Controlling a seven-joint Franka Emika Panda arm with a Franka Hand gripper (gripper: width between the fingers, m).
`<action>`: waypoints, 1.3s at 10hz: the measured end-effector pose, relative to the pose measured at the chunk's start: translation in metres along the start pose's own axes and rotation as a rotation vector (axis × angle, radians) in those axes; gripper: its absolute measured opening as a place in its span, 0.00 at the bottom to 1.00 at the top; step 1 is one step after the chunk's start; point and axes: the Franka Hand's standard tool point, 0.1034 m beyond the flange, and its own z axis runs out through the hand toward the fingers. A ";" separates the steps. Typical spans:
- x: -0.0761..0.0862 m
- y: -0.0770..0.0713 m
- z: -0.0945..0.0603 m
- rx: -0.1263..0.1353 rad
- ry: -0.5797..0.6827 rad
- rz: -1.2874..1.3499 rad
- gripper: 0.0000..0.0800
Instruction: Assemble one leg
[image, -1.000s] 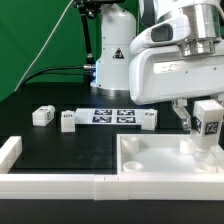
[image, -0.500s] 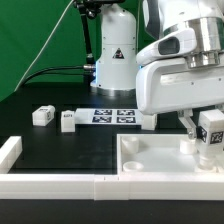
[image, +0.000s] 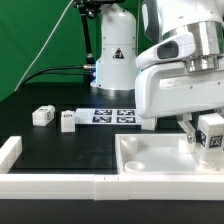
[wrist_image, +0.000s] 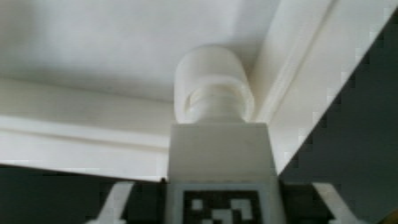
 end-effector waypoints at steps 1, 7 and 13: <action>0.001 0.001 0.002 -0.003 0.012 0.001 0.36; 0.002 0.001 0.002 -0.012 0.047 0.000 0.58; 0.006 0.004 -0.006 -0.012 0.040 0.002 0.81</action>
Offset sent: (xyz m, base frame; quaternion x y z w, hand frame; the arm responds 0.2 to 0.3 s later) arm -0.0047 -0.0006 -0.0106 -0.0077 0.0115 -0.0044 0.9999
